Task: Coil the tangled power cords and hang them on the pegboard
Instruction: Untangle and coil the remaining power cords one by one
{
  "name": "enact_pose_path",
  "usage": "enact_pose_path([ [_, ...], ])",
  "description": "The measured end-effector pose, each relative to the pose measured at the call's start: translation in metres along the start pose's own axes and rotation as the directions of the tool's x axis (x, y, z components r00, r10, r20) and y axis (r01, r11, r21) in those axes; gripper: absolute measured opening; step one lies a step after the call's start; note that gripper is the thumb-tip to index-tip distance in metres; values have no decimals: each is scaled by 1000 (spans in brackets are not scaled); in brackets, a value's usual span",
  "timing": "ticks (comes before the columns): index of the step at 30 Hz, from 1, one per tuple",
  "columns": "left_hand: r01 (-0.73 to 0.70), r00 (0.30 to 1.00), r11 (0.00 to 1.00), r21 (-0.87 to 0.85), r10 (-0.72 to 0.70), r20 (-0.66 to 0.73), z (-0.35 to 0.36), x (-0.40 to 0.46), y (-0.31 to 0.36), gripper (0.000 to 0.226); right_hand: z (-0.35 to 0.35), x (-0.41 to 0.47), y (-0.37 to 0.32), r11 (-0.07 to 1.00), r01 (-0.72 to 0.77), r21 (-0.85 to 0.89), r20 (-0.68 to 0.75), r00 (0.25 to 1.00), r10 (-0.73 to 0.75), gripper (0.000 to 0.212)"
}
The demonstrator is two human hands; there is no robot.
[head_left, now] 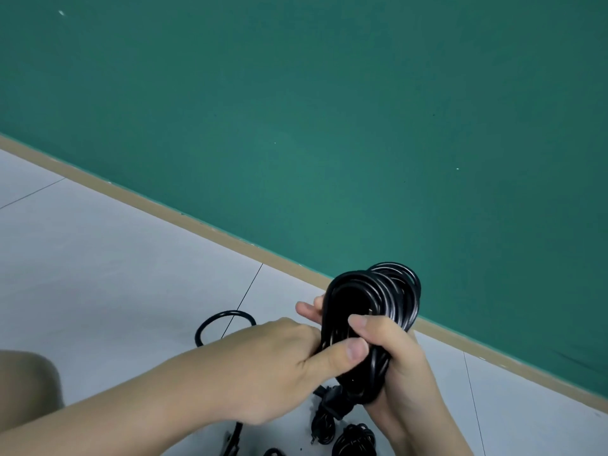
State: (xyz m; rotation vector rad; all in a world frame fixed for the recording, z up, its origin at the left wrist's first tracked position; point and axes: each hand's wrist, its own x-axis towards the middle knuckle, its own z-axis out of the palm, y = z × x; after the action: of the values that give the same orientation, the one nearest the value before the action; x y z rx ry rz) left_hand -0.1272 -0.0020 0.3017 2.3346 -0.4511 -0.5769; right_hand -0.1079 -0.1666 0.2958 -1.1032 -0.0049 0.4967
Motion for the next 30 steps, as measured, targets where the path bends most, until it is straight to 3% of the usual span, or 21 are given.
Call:
enact_pose_path([
  [5,-48,998,999,-22,47,-38,-5,3,2,74,3,4,-3,994,-17,111,-1,1000,17,72],
  [7,-48,997,998,-44,45,-68,-3,5,-1,86,5,8,-6,979,-10,201,17,1000,6,67],
  [11,24,994,985,-173,-42,-102,4,10,-9,108,9,15,-8,937,30,349,32,999,-44,35],
  [14,36,993,965,-258,-63,-97,8,13,-13,95,5,21,-7,873,56,485,4,998,-66,45],
  [16,24,996,959,-281,-47,-72,9,13,-12,85,5,20,-5,873,65,484,9,997,-79,51],
  [23,75,997,957,-281,-71,25,12,11,-7,95,6,16,-2,858,-36,513,154,987,-51,51],
  [27,77,997,954,-290,-83,-8,9,13,-8,75,-6,20,-17,891,68,448,85,989,-118,59],
  [30,60,996,949,-309,-78,-45,7,15,-9,63,-18,19,-37,883,237,405,-98,972,-216,50],
])
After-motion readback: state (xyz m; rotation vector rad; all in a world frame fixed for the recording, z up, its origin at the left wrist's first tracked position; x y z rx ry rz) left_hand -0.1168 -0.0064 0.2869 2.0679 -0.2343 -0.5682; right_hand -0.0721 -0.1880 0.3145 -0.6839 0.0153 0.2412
